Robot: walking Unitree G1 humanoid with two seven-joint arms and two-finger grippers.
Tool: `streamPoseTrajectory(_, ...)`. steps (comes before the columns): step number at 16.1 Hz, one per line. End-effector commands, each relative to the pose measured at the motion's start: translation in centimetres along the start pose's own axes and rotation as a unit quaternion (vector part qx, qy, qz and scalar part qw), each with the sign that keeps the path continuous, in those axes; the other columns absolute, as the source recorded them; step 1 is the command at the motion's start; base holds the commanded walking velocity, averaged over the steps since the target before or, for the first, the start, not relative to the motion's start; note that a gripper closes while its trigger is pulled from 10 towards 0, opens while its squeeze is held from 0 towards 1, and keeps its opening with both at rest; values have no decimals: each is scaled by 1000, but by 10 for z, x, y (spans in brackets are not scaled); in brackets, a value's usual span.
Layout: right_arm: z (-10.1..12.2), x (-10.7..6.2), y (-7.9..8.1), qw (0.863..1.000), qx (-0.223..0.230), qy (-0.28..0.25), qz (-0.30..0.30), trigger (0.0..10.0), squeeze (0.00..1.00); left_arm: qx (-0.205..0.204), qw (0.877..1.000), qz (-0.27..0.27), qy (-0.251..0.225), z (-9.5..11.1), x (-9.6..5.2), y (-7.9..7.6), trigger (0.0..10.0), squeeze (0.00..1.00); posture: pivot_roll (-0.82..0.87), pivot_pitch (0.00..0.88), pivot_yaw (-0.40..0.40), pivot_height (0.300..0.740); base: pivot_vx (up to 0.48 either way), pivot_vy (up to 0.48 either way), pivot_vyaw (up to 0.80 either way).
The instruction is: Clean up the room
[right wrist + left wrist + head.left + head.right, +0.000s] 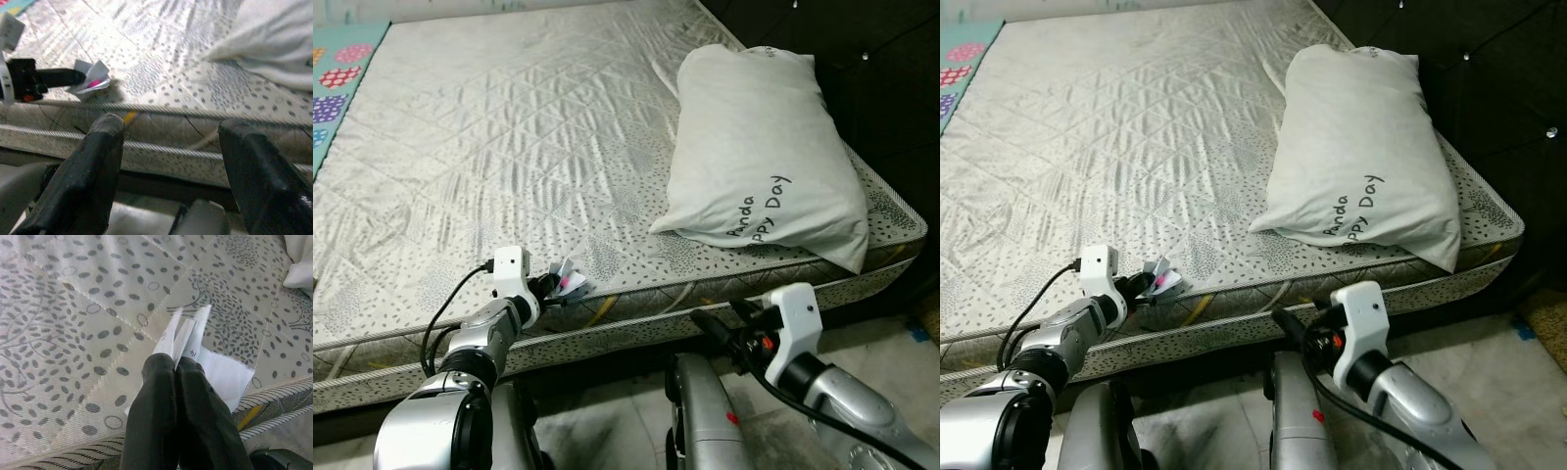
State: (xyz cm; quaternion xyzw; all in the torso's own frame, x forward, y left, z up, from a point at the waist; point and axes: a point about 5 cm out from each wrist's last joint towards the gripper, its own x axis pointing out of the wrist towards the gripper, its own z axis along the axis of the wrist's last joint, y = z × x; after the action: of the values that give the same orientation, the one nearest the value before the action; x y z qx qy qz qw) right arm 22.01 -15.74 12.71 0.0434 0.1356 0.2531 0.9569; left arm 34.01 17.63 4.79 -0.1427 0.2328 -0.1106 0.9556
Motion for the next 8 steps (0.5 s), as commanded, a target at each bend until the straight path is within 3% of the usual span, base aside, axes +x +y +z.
streamPoseTrajectory(1, 0, 3, 2, 1000, 9, 0, 11, 10000, 0, 4, 1000, 16, -13, 8, -2, 7, 0, 0, -382, 33, 36, 547, 0, 0, 0)
streamPoseTrajectory(5, -2, 8, 3, 1000, 9, -5, 14, 10000, 0, 4, 998, 39, -46, 17, -6, 17, 0, 0, -356, 0, 57, 547, 0, 0, 0)
streamPoseTrajectory(8, 6, 27, 3, 999, 15, -36, 19, 10000, 0, 29, 990, 25, -133, 34, -15, 15, 0, 0, -313, 0, 84, 547, 0, 0, 0)
